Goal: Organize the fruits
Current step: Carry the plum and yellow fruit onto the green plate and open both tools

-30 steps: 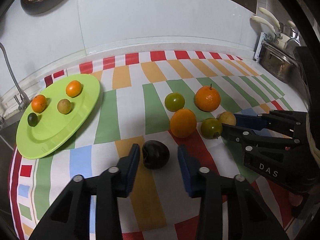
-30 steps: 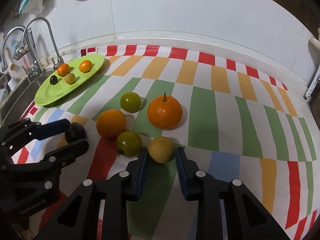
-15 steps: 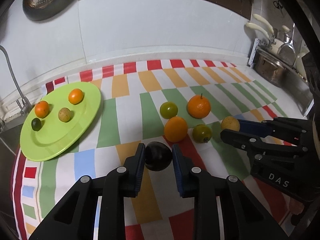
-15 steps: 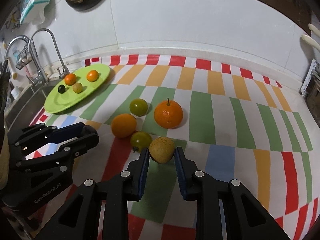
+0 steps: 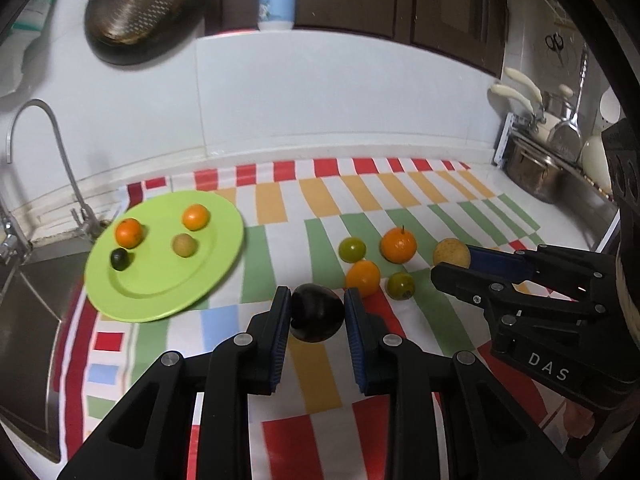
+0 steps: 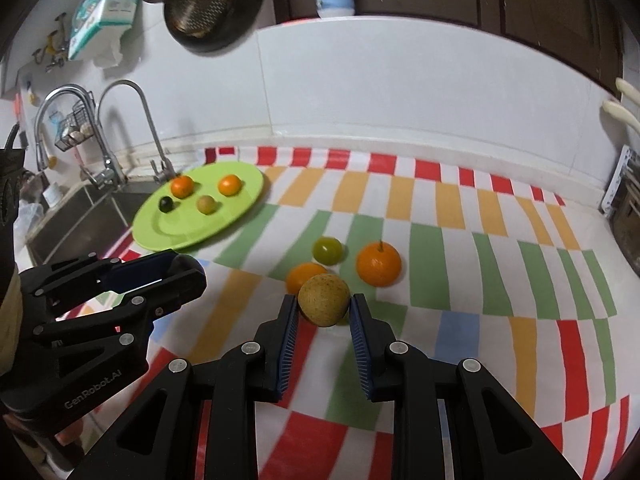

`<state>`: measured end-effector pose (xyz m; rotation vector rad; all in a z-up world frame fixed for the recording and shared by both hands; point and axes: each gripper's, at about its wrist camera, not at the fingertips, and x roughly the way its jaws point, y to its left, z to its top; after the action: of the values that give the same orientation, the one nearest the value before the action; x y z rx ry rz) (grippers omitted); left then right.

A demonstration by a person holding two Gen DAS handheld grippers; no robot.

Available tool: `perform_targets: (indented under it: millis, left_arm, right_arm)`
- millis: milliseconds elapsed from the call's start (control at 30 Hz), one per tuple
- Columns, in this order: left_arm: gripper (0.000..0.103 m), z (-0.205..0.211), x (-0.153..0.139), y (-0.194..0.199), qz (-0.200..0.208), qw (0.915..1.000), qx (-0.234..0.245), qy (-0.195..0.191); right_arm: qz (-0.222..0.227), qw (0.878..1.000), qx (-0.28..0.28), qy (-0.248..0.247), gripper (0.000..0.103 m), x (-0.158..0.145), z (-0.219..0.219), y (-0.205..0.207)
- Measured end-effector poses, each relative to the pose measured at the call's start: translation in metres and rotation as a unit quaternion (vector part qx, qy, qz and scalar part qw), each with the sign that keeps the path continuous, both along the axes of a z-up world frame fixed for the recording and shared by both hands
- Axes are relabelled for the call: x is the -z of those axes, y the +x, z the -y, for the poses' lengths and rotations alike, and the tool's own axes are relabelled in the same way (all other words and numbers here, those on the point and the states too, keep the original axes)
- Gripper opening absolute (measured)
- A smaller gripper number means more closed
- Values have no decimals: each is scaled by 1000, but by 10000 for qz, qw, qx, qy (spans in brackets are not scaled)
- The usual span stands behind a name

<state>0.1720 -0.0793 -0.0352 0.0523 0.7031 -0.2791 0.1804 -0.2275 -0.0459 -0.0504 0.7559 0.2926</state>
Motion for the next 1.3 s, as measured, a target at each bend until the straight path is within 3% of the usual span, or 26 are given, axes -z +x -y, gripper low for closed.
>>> perform_targets:
  millis: [600,1300]
  left_arm:
    - [27,-44,-41,-22,547,9981,-295,-35]
    - [27,-105,-43,1,635,9949,-781,-1]
  right_arm:
    - [519,9979,-359,170,28,-42,-47,-16]
    - [470,9955,-777,271,28,-45,-114,21]
